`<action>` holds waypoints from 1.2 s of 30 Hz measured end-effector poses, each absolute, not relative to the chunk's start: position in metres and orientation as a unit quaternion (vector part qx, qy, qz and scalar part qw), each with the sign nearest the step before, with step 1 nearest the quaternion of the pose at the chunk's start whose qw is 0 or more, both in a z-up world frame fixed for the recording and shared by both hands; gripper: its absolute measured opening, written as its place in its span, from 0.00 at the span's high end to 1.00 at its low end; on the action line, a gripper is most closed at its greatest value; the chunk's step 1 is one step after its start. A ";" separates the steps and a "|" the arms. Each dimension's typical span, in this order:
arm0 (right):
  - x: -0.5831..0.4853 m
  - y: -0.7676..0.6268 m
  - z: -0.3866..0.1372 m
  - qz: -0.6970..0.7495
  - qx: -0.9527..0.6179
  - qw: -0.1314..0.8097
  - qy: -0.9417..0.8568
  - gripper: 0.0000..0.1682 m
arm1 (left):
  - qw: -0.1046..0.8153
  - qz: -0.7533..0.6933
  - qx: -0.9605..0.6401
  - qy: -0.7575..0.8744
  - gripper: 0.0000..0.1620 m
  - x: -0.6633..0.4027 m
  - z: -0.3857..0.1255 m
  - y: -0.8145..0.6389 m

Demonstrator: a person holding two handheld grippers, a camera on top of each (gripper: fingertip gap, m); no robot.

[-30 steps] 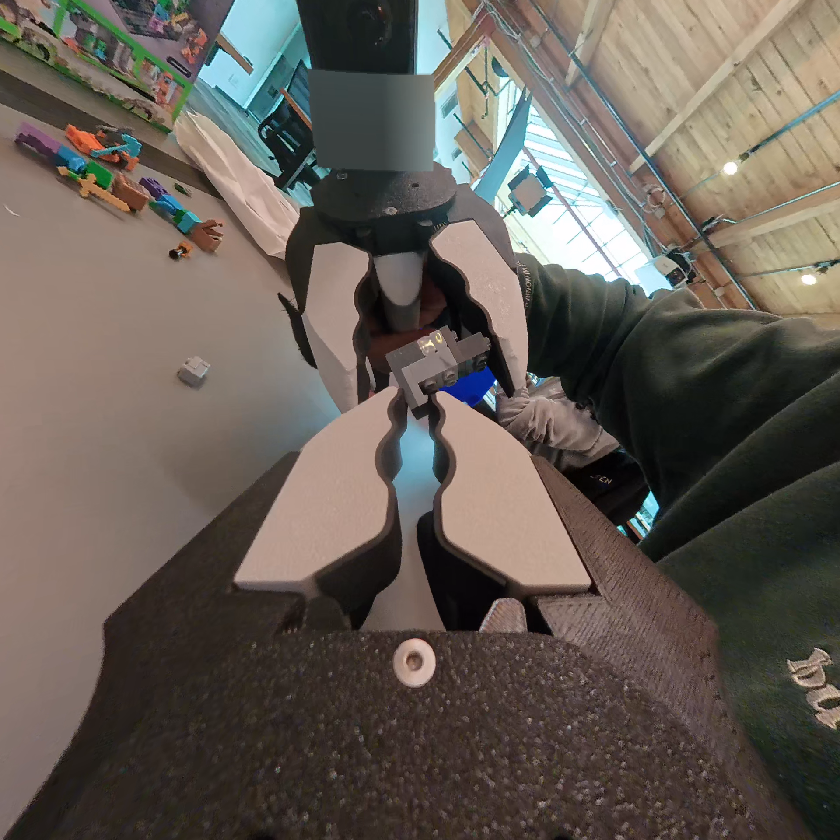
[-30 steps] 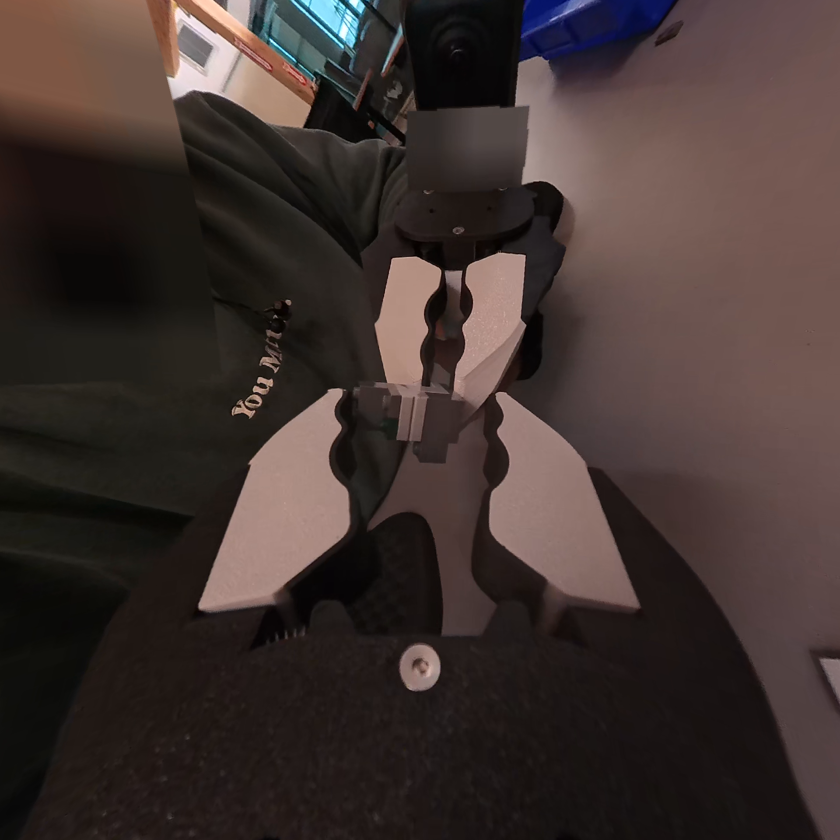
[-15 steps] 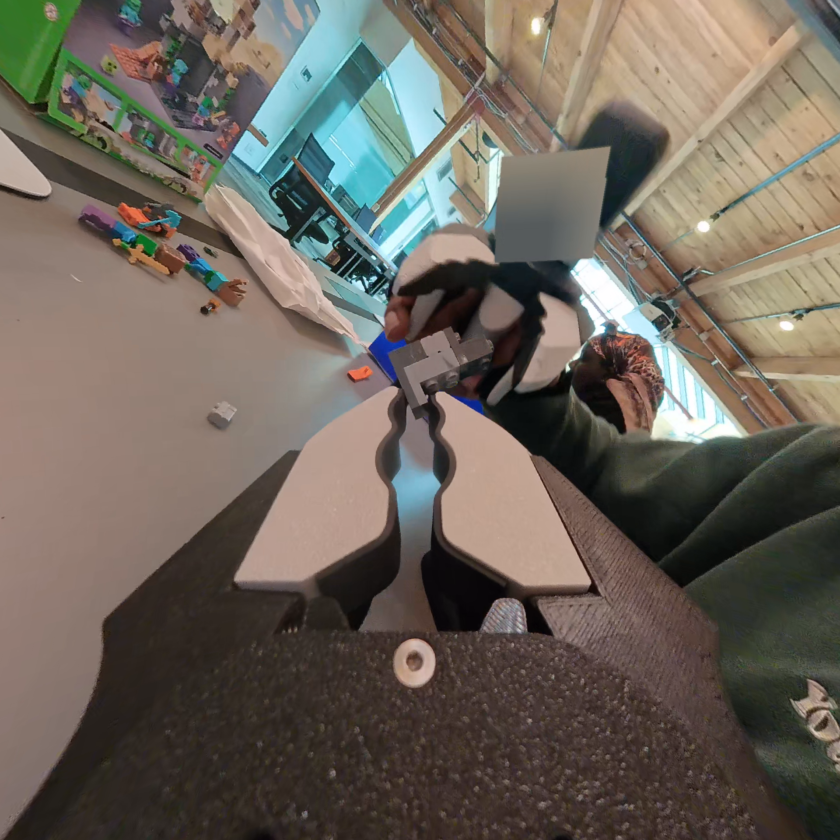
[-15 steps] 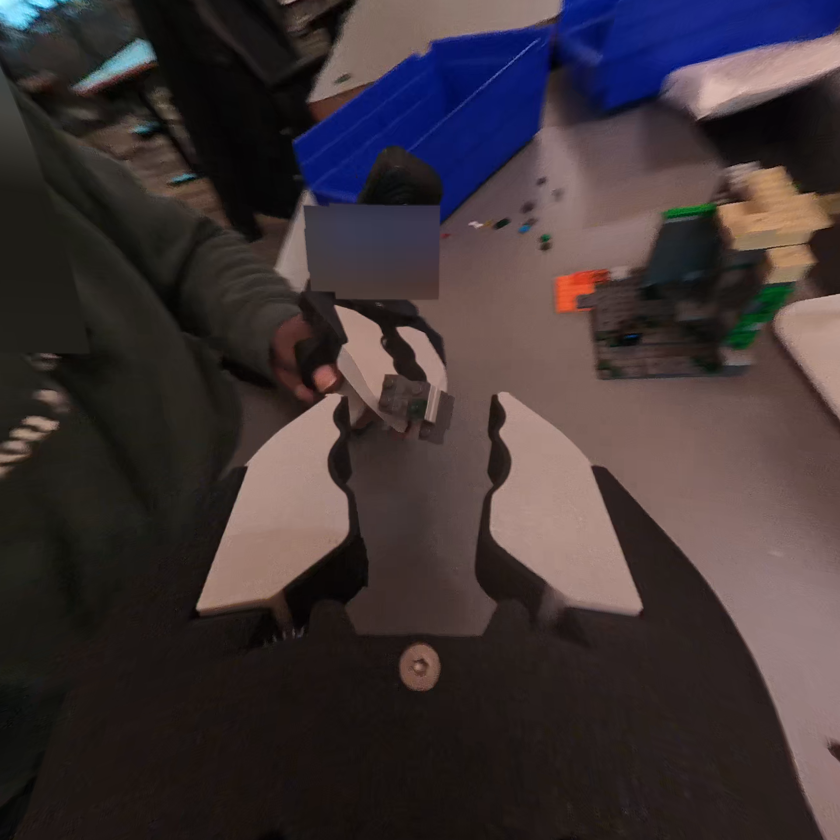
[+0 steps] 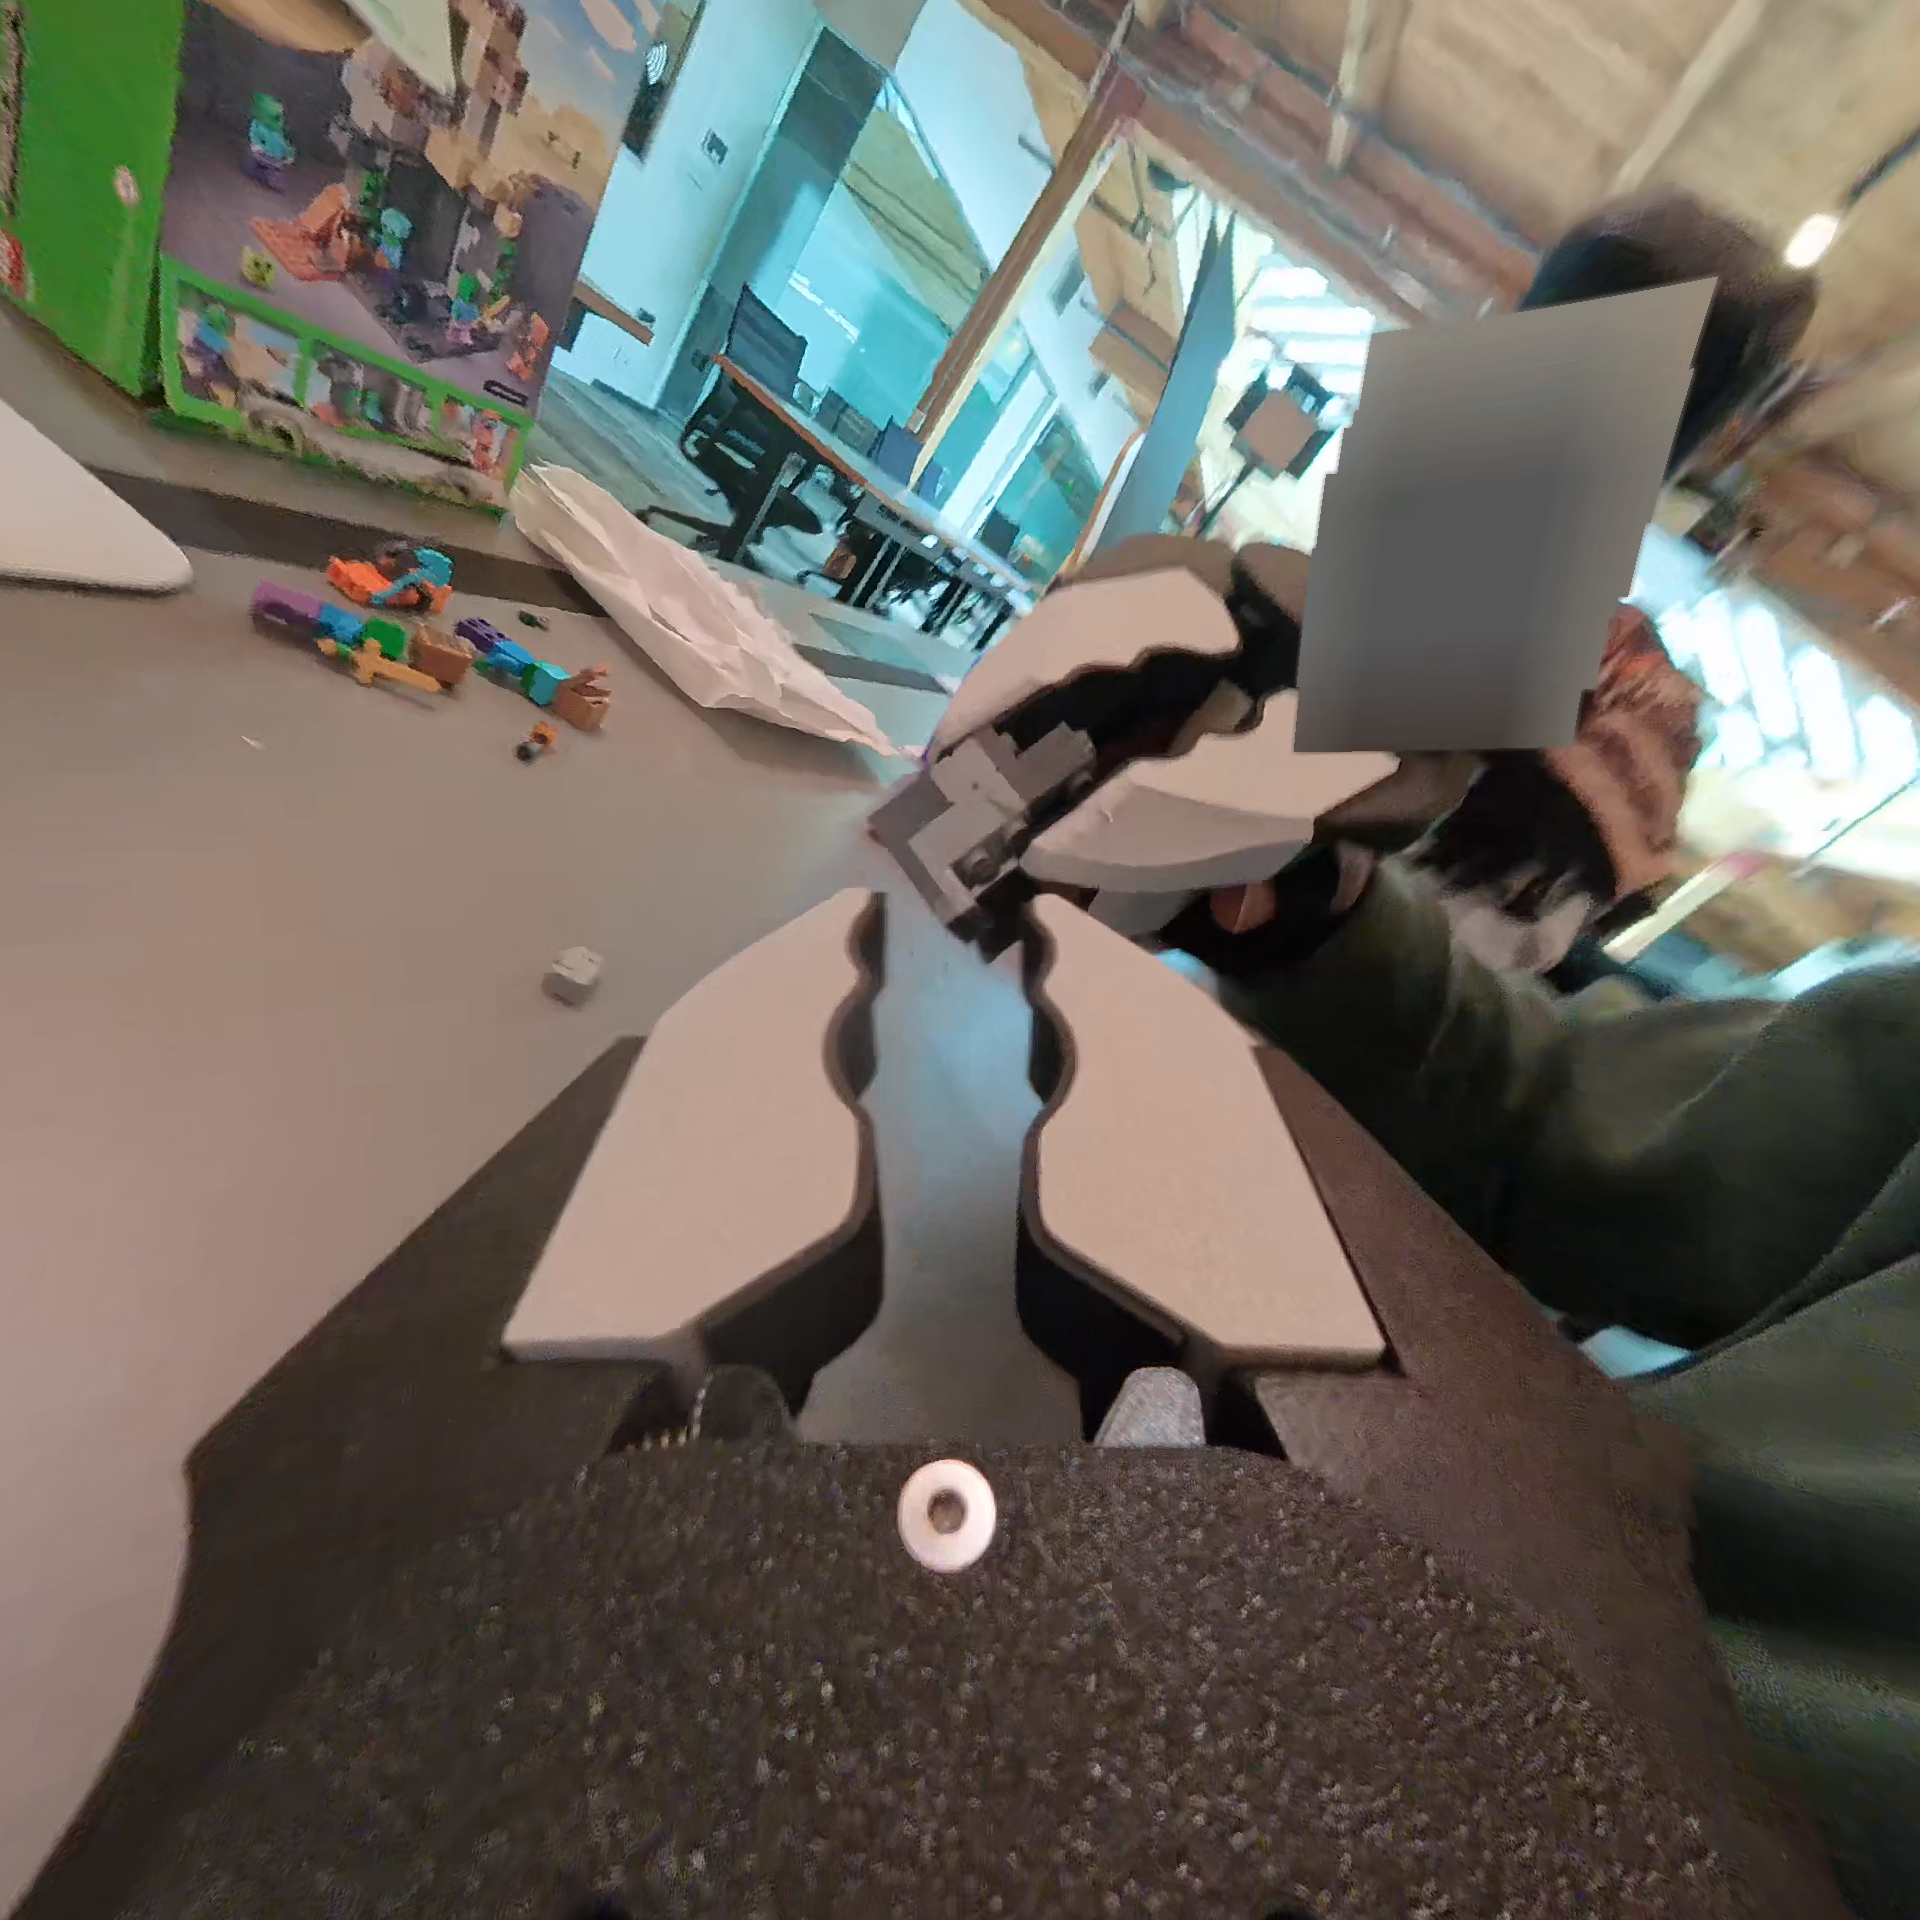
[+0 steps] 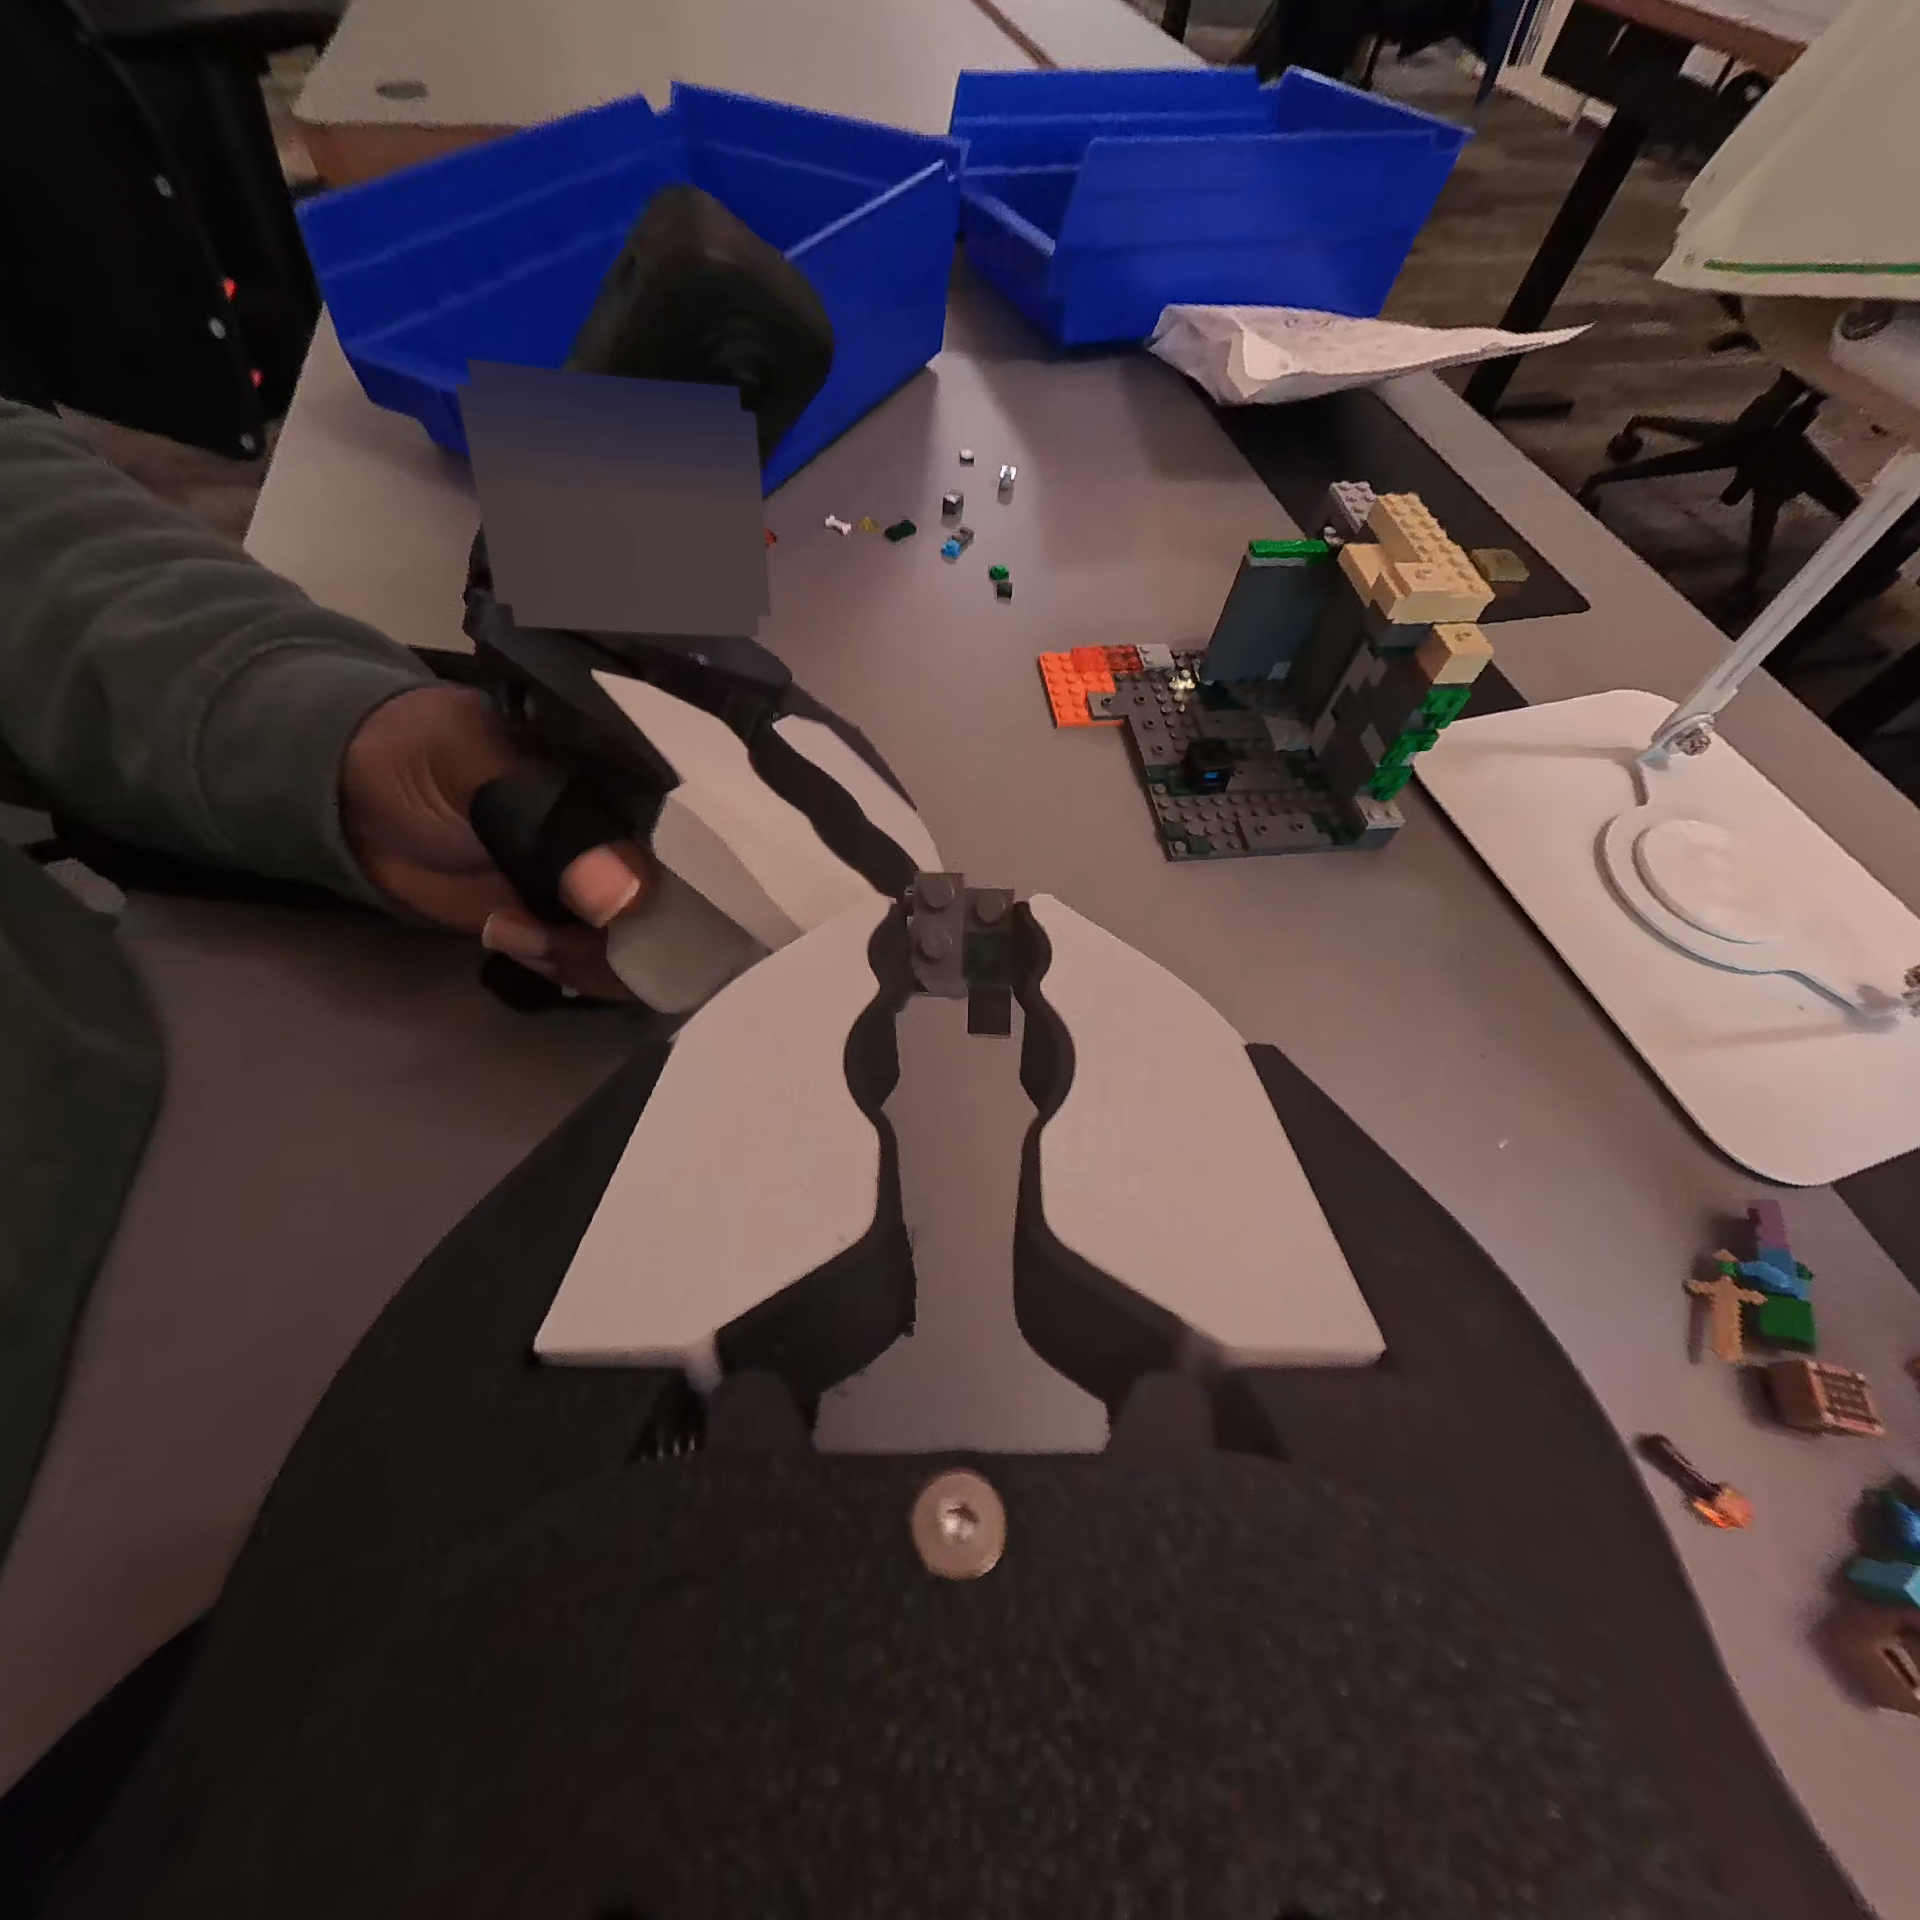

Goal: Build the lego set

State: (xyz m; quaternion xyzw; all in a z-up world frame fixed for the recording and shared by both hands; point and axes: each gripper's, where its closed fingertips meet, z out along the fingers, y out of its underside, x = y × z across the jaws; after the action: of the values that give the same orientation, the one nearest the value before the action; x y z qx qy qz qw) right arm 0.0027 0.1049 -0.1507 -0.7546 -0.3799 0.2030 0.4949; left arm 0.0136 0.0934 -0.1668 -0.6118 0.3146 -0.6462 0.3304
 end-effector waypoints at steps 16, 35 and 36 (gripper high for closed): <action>0.006 0.090 -0.268 0.183 -0.805 0.271 -0.494 0.85 | 0.387 -0.397 -0.601 0.576 0.79 0.000 -0.215 0.104; 0.091 0.156 -0.286 0.190 -0.810 0.201 -0.518 0.87 | 0.382 -0.395 -0.614 0.567 0.85 0.001 -0.225 0.108; 0.090 0.155 -0.287 0.194 -0.809 0.196 -0.518 0.88 | 0.381 -0.395 -0.615 0.567 0.85 0.001 -0.225 0.109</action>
State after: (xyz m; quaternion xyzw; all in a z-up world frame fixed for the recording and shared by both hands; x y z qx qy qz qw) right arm 0.0898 0.1554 -0.2869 -0.8094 -0.5184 0.1943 0.1962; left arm 0.0010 0.1088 -0.2251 -0.6147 0.5666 -0.3948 0.3812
